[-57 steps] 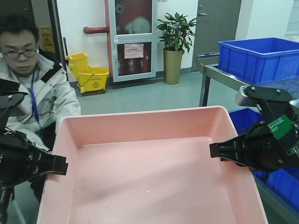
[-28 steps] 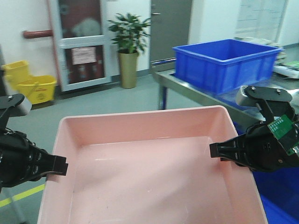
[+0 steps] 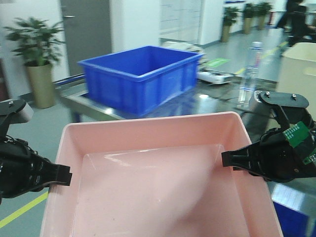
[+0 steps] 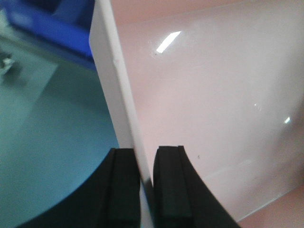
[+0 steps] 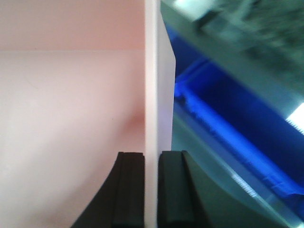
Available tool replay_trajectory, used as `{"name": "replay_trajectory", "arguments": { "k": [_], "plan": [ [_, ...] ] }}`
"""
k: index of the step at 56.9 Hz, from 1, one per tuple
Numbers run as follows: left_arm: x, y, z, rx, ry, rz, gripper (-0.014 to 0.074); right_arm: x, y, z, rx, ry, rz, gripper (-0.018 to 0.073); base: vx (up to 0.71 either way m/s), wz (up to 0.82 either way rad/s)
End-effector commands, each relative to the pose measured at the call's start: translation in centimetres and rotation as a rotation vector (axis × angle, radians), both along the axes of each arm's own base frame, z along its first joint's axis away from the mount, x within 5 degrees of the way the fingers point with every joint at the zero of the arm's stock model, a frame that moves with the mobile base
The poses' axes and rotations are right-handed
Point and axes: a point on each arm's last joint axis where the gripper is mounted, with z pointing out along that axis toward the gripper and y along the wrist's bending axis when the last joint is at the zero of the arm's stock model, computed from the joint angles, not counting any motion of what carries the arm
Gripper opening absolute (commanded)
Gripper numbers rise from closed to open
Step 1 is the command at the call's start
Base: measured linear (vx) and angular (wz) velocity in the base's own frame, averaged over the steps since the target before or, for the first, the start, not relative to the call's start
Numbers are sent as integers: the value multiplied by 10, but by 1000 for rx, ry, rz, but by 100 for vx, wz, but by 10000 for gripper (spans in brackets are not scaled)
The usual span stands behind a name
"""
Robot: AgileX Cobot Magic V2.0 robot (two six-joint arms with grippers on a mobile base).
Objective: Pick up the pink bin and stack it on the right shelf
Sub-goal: 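Carry the pink bin with both grippers toward the metal table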
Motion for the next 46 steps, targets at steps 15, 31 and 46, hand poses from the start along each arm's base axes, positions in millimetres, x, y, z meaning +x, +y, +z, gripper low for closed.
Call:
{"name": "replay_trajectory", "arguments": {
  "k": [15, 31, 46],
  "plan": [
    [-2, 3, 20, -10, -123, 12, -5, -2, -5, 27, 32, -153, -15, -8, 39, -73],
    [-2, 3, 20, -10, -123, 12, -5, -2, -5, 27, 32, -153, -15, -8, 34, -63],
    [-2, 3, 20, -10, -123, 12, -5, -2, -5, 27, 32, -153, -15, -8, 31, -52]
  ]
}}
